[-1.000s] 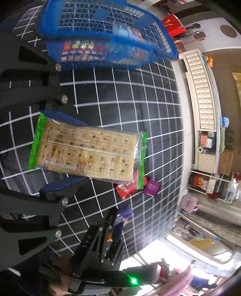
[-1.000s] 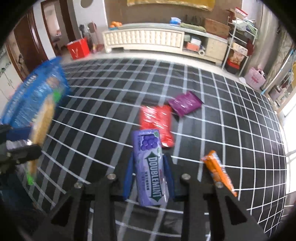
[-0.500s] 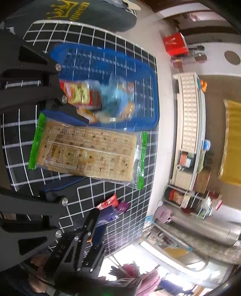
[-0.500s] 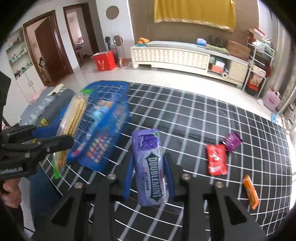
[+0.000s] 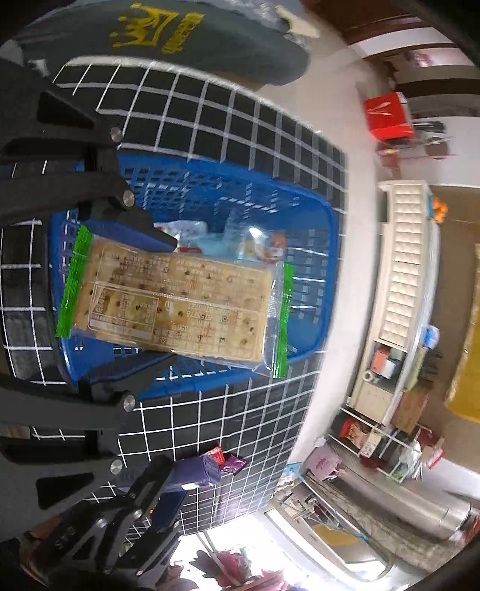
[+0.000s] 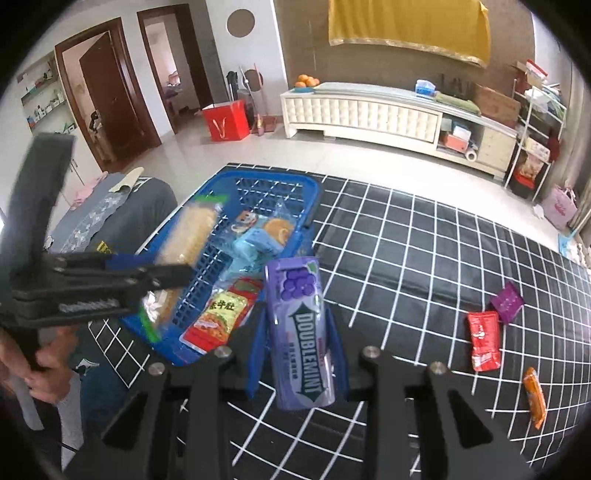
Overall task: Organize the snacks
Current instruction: 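Carry the cracker packet and gum pack over the blue basket, then open the left tool to drop the crackers while the right tool lowers and releases the gum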
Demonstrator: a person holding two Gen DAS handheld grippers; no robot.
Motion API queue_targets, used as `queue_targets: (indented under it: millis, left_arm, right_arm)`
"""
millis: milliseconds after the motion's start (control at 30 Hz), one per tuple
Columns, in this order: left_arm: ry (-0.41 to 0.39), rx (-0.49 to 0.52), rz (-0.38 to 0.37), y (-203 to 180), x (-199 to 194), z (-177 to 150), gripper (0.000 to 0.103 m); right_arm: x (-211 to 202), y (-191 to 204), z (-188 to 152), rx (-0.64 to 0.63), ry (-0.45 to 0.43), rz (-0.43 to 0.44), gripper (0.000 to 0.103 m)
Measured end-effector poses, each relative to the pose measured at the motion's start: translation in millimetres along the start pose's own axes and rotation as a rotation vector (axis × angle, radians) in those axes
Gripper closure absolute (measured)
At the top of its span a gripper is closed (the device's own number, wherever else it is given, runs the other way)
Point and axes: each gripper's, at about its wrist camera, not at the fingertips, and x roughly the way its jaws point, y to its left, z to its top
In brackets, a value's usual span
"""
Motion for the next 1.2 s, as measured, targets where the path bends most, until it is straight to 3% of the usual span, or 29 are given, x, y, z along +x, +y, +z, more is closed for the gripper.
queue_targets:
  millis: [267, 500, 567, 600, 633, 800, 1000, 1200]
  left_arm:
    - [0.123, -0.039, -0.026, -1.7, 48.7, 0.3, 0.051]
    - [0.186, -0.047, -0.033, -8.2, 65.4, -5.4, 0.051]
    - [0.197, -0.047, -0.056, -8.1, 69.3, -7.2, 0.043]
    - [0.194, -0.046, -0.068, -6.4, 70.3, -7.3, 0.032]
    - [0.181, -0.046, -0.074, -7.7, 70.2, -7.8, 0.029]
    - [0.133, -0.019, -0.103, -4.9, 53.3, -10.1, 0.028]
    - [0.019, -0.032, -0.129, 17.6, 8.2, -12.2, 0.028]
    - [-0.083, -0.025, -0.068, 50.0, -35.2, -15.3, 0.028]
  right_arm:
    - [13.7, -6.8, -5.4, 0.022, 0.028, 0.013, 0.067]
    - [21.4, -11.4, -17.7, 0.040, 0.057, 0.015, 0.067]
    - [22.0, -10.1, -19.4, 0.046, 0.060, 0.016, 0.067]
    - [21.7, -9.8, -20.3, 0.048, 0.061, 0.014, 0.067]
    - [21.6, -9.5, -20.5, 0.048, 0.064, 0.012, 0.067]
    - [14.6, -5.6, -16.4, 0.045, 0.060, -0.002, 0.067]
    - [5.0, 11.3, 0.8, 0.005, 0.044, -0.019, 0.067]
    - [11.1, 39.8, 21.4, -0.048, 0.044, -0.009, 0.067]
